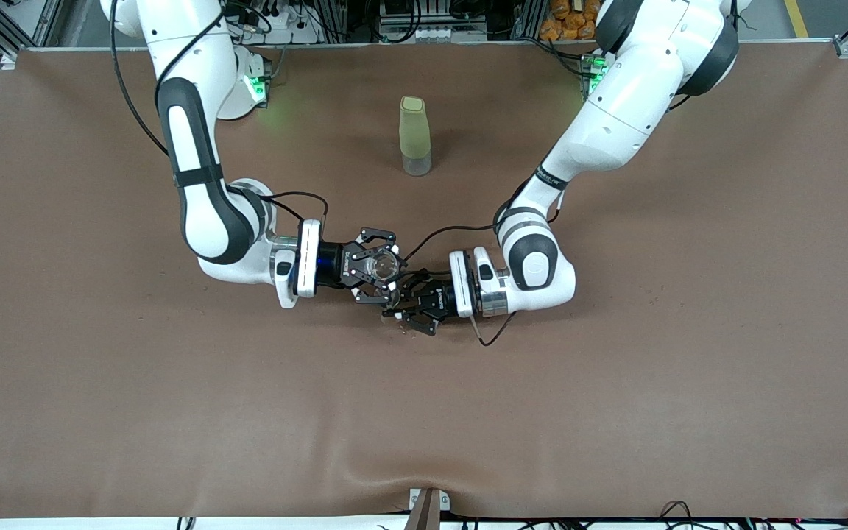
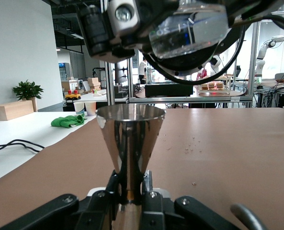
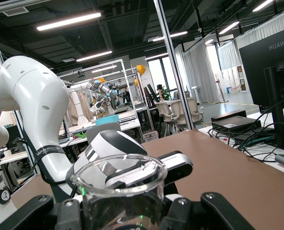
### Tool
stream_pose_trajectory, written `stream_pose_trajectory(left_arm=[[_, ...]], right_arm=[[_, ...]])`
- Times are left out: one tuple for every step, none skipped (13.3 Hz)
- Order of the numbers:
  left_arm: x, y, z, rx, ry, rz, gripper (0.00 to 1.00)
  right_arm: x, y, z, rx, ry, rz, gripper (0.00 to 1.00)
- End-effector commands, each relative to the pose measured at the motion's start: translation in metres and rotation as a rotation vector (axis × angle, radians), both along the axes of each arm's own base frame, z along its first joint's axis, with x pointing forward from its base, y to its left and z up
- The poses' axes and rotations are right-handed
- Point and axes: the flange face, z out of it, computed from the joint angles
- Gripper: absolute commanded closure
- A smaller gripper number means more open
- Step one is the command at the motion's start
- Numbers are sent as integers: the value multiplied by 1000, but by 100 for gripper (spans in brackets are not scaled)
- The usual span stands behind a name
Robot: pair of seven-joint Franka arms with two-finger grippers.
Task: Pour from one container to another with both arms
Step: 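Bring the beaker with the right gripper above the jigger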
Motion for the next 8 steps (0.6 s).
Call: stream_pose_trajectory(left_arm=[[-3,3,-4,-17,-2,15,100],[-4,3,-5,-16,-1,15,100],[-6,4,-9,-14,11,15,100],[-6,5,-9,-13,15,17,100],[-6,7,-11,-11,22,20,100],[-7,8,-13,-9,32,19,100],[-7,7,-12,-11,33,17,100],[-8,7,-11,-16,33,14,100]], right_arm=[[-5,1,1,31,11,7,100],[-8,-1,-3,32,19,15,100],[-11,-2,-4,34,24,16,100],[-16,-2,-8,37,33,23,100],[-18,-1,-8,36,22,23,100],[-18,-2,-9,34,21,21,100],[-18,-1,-10,33,22,20,100],[-18,-1,-10,33,30,21,100]])
